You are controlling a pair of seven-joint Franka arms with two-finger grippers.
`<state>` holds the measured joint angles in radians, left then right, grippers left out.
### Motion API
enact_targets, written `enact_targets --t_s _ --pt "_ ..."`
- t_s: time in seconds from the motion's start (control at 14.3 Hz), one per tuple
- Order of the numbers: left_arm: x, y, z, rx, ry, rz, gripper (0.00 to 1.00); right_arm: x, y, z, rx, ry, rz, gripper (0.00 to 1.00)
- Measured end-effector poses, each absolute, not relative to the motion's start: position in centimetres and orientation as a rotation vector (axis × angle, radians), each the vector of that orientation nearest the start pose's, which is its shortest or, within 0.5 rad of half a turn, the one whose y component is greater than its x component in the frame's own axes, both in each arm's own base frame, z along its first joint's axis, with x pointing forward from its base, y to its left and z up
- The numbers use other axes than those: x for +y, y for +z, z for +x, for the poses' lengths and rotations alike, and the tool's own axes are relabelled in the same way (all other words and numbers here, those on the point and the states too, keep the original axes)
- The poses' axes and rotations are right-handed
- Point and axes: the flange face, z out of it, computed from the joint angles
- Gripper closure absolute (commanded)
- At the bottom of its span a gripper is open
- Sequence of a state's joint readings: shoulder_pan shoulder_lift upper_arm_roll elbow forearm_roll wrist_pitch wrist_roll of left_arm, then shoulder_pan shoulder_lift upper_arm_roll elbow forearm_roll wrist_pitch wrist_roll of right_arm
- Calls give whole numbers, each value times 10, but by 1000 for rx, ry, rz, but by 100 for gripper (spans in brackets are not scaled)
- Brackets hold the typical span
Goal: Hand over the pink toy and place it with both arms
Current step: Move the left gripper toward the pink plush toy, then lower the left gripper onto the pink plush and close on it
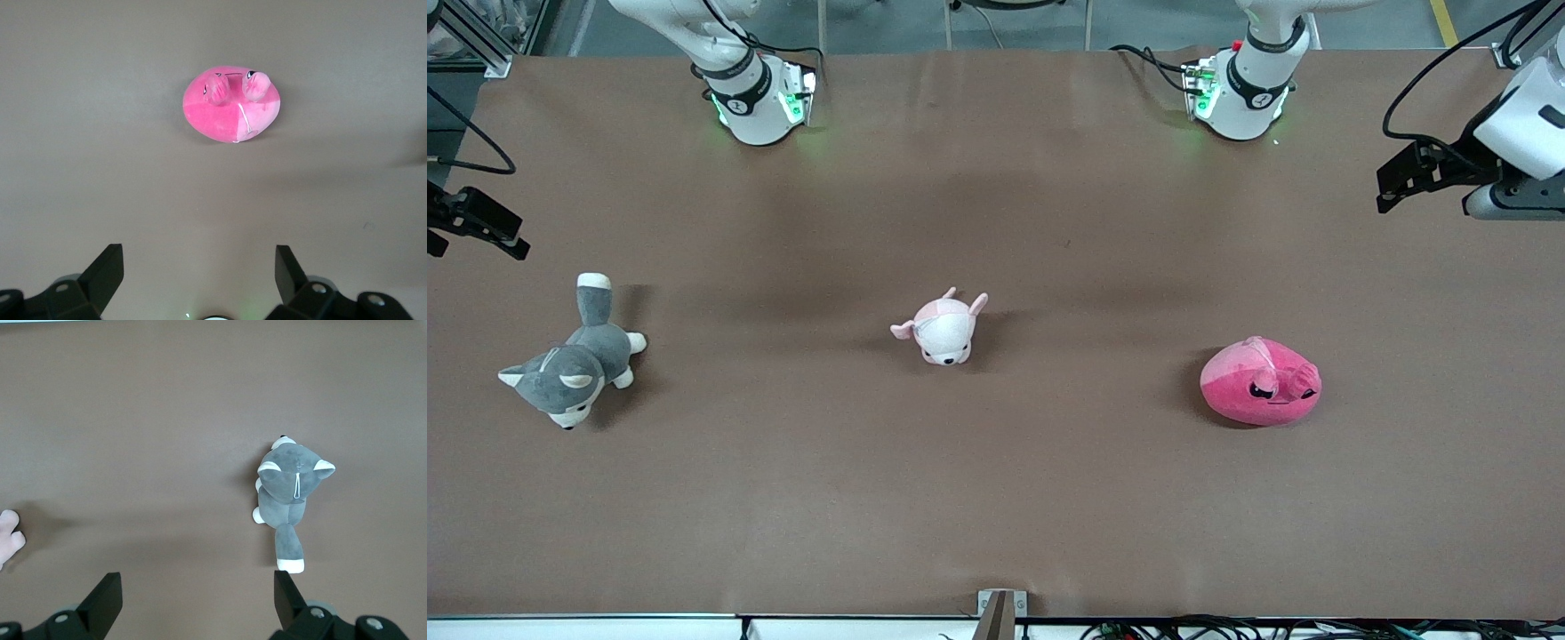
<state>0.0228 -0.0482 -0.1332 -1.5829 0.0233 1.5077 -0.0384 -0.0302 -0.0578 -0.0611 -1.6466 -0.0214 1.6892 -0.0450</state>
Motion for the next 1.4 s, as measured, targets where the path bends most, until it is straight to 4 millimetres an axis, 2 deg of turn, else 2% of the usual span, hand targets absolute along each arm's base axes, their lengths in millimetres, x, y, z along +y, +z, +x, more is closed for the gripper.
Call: enact_targets --t_s 0.42,0.63,0.77,0.98,1.12,1.26,1.4 --pt "-50 638 536 90 44 -3100 0 -53 630 545 70 -154 -3162 0" --pt "-46 623 550 107 56 -3082 0 -53 630 545 70 -151 -3162 0" --pt "-46 598 573 101 35 -3090 0 -53 629 545 70 -147 -3162 0" --pt "-46 544 608 -11 23 -3105 0 -53 628 545 70 -144 -3162 0" --pt "-48 505 627 -29 -49 -3116 0 -53 627 543 70 -120 -3162 0" --pt "-51 472 633 -21 -107 -3123 0 -52 627 542 70 -111 -3162 0" --pt "-52 446 633 -17 -151 -3127 0 -52 629 542 69 -117 -3162 0"
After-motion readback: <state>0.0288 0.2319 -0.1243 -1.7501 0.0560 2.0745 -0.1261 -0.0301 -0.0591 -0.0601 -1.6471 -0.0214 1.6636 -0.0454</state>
